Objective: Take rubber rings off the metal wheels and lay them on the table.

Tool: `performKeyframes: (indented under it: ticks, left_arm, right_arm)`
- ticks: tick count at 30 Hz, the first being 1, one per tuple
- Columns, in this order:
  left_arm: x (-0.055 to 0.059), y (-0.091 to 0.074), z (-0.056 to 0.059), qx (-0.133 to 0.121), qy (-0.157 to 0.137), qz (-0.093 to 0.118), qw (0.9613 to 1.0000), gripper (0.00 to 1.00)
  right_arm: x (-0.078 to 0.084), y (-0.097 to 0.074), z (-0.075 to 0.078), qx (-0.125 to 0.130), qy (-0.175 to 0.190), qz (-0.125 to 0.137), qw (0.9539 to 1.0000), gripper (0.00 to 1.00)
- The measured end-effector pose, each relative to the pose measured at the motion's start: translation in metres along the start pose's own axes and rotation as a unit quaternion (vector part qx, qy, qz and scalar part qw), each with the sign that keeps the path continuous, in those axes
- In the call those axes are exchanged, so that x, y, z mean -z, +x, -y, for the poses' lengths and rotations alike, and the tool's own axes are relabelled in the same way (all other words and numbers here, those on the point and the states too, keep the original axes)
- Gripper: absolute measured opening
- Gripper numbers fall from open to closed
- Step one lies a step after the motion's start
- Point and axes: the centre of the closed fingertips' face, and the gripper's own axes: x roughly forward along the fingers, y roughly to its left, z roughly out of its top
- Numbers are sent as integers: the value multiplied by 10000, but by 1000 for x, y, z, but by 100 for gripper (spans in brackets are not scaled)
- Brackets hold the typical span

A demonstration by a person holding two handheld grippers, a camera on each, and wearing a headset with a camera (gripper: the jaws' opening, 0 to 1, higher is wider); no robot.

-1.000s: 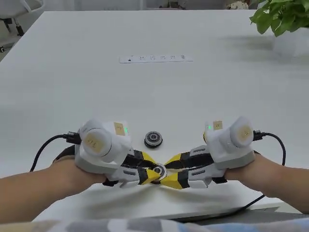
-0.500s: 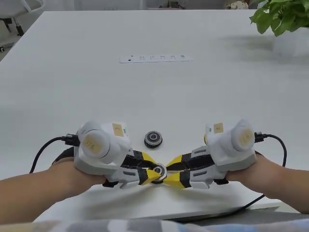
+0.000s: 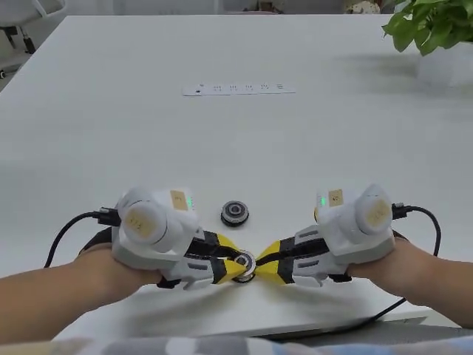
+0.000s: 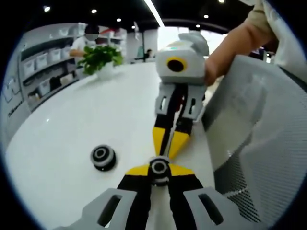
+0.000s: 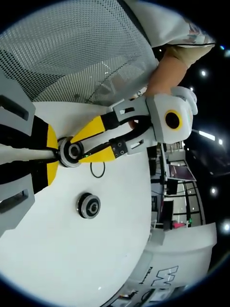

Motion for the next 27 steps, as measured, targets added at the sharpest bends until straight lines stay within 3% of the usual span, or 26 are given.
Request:
performKeyframes:
  ticks: [5, 13, 17, 19, 22, 24, 27]
  left_arm:
    - [0, 0, 0, -5, 22, -2, 10000, 13]
    - [0, 1, 0, 5, 51, -9, 10000, 13]
    - [0, 1, -1, -2, 64, -9, 10000, 12]
    - [0, 1, 0, -3, 74, -10, 10000, 12]
    - [-1, 1, 0, -11, 77, -14, 10000, 12]
    - [-1, 1, 0, -24, 80, -20, 10000, 12]
    - [-1, 2, 0, -38, 69, -27, 10000, 12]
  right_arm:
    - [1, 0, 2, 44, 152, -26, 9999, 0]
    - [2, -3, 8, 97, 968, 164, 9951, 0]
    - [-1, -8, 13, 152, 1429, 387, 9889, 0]
    - [-5, -12, 16, 194, 1704, 579, 9835, 0]
    - [-6, -11, 15, 155, 1685, 584, 9838, 0]
    - [-9, -12, 15, 116, 1812, 680, 9810, 0]
    - [-10, -11, 14, 101, 1826, 704, 9806, 0]
